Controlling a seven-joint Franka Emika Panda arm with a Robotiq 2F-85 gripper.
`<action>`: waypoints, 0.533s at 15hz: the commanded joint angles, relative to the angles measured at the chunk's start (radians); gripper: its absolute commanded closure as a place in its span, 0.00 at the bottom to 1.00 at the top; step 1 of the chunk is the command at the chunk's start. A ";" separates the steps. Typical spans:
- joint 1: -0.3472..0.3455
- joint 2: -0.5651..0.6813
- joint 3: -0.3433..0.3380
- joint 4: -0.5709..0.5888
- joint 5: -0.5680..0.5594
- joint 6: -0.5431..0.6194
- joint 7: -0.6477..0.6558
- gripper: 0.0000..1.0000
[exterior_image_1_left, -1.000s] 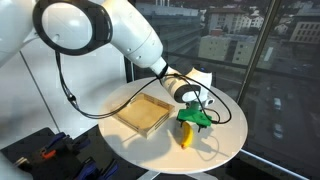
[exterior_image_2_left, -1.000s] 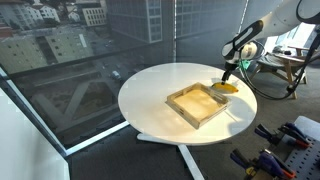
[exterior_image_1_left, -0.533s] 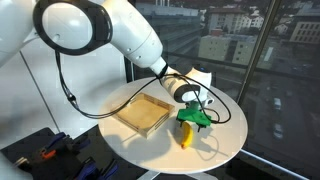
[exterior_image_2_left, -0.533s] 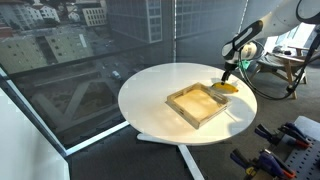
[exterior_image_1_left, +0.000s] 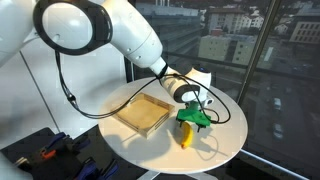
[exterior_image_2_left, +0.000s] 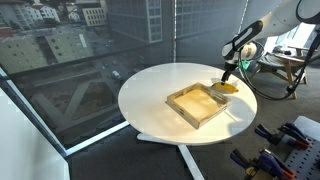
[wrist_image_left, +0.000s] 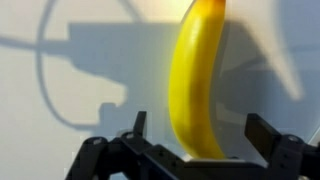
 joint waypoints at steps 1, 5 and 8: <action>0.001 -0.021 0.001 -0.030 -0.025 0.008 0.003 0.00; 0.003 -0.017 -0.001 -0.031 -0.027 0.007 0.006 0.00; 0.004 -0.016 -0.001 -0.031 -0.028 0.007 0.006 0.00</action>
